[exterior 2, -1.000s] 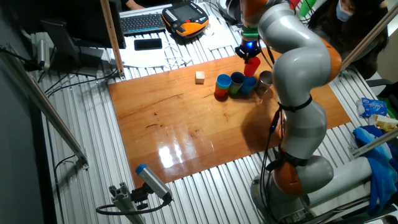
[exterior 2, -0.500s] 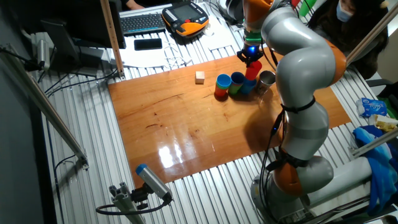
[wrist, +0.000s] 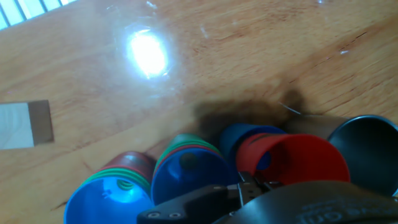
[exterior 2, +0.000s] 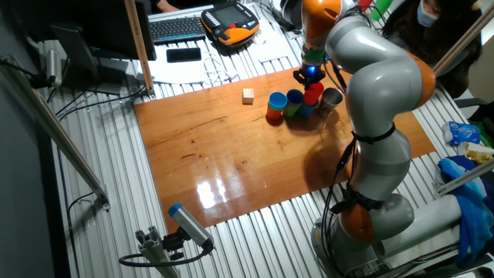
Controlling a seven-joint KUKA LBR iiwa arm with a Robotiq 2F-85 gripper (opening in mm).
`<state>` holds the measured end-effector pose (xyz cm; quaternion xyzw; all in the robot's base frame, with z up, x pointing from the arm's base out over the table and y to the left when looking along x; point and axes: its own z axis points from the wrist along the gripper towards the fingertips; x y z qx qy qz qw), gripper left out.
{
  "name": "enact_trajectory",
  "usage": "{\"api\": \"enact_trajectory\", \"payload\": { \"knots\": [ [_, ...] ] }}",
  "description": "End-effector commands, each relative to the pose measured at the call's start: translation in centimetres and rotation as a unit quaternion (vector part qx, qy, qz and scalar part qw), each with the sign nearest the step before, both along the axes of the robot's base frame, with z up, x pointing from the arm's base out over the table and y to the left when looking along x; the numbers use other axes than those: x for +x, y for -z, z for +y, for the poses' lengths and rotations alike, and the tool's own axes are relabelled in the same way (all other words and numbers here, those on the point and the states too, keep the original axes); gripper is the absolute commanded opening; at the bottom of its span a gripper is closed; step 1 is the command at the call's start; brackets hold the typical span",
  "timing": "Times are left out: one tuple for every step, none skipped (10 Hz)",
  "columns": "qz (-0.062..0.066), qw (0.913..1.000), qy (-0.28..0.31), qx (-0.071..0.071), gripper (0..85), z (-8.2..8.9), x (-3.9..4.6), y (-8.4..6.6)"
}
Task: Stack the cups
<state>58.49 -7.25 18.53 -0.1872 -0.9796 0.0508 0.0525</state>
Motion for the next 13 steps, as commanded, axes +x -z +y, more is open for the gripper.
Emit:
{"api": "enact_trajectory", "payload": {
  "knots": [
    [-0.002,1.0000,0.002,-0.001,0.0,0.1,-0.01,0.1],
    [-0.002,1.0000,0.003,0.001,0.0,0.1,-0.02,0.2],
    [-0.003,1.0000,0.003,0.001,0.0,0.1,-0.01,0.3],
    [-0.002,1.0000,0.001,-0.002,0.0,0.0,0.02,0.4],
    [-0.008,0.9999,0.006,-0.004,0.0,0.0,0.07,0.6],
    [-0.013,0.9998,0.009,-0.006,17.0,0.1,0.13,0.8],
    [-0.016,0.9998,0.014,-0.007,17.0,0.1,0.21,0.9],
    [-0.021,0.9995,0.019,-0.010,34.0,0.1,0.26,0.9],
    [-0.023,0.9993,0.025,-0.015,34.0,0.1,0.33,1.0],
    [-0.025,0.9990,0.037,-0.010,34.0,0.2,0.47,1.0],
    [-0.023,0.9988,0.044,-0.001,34.0,0.3,0.73,0.8],
    [-0.023,0.9989,0.042,0.000,34.0,0.4,1.11,0.3],
    [-0.016,0.9988,0.045,0.013,34.0,0.7,1.72,-0.8]
  ]
}}
